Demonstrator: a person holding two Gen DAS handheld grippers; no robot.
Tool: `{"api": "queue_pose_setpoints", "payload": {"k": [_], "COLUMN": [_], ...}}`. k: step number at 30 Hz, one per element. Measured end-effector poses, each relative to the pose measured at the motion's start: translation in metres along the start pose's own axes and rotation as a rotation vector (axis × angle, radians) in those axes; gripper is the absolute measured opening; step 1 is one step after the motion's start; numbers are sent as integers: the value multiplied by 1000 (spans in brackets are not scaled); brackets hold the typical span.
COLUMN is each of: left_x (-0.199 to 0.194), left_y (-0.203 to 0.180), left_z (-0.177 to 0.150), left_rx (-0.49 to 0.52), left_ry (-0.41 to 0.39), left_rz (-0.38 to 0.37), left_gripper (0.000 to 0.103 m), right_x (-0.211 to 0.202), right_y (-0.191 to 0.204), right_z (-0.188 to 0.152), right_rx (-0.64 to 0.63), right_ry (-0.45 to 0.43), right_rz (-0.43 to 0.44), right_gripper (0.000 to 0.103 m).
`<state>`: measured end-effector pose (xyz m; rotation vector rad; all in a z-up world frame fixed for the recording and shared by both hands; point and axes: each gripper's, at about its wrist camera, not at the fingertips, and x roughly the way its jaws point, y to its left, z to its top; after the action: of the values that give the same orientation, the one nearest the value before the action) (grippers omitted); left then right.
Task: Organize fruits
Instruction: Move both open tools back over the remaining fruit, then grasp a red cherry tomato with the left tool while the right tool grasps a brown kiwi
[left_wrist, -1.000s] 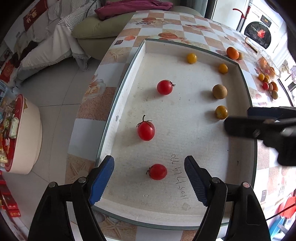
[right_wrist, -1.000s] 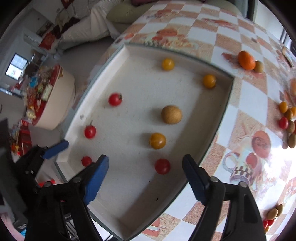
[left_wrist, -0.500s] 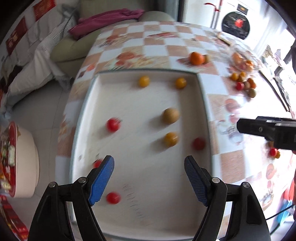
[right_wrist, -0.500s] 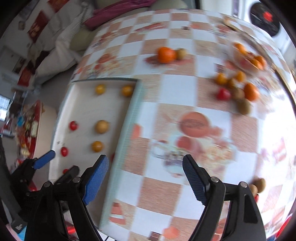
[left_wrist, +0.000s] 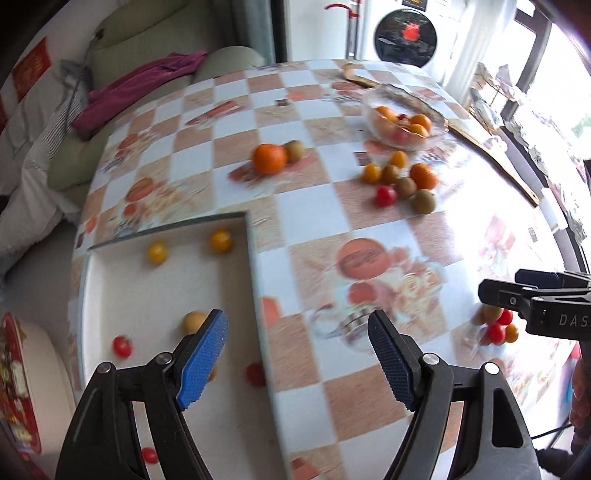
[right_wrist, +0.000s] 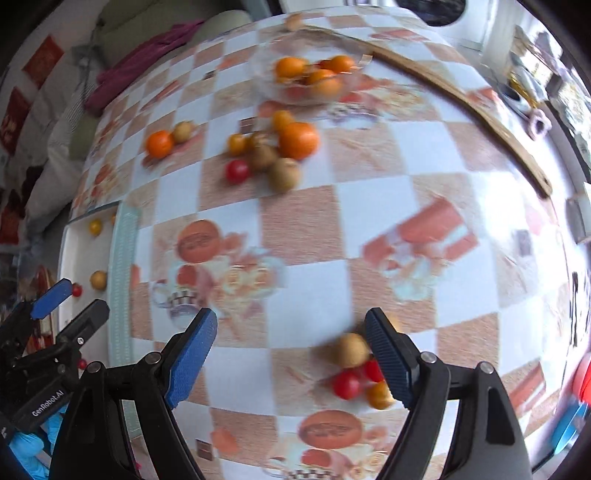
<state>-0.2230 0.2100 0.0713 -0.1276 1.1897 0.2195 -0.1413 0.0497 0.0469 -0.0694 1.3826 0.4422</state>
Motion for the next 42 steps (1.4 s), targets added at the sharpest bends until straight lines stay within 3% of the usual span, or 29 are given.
{"api": "queue_pose_setpoints", "payload": {"k": [9,21,25,31,33,36,38,40,42], "left_x": [29,87,96,104,106,107,106,104,103], "left_y": [-35,-59,-67,-76,-79,-83,-86,-91,-95], "left_z": [31,73,79,89,92,96,96,96,95], "left_rx": [31,60,82,88,87,84,83,97,114], "left_ry": [17,17,7,-4,-3,-3,-5,-8,-8], "left_rz": [-27,-12,-21,-30,-38,-47,-61,-69,-81], "left_gripper": [79,79,79,79,68,65,53,40,31], "right_x": [1,6,11,25,27,28,29,30,30], "right_y": [-62,-75,-68,-61,-59,-55,-52,-49,-46], "right_z": [-9,-5,-6,-6,-6,-6,-6,-7,-8], "right_rx": [125,161,150,169,170,154,141,121,115], "right_ry": [17,13,26,56,65,66,69,76,74], "right_rz": [-53,-4,24,52,49,35,21,4,6], "right_gripper": [85,84,63,48,47,46,40,27,27]}}
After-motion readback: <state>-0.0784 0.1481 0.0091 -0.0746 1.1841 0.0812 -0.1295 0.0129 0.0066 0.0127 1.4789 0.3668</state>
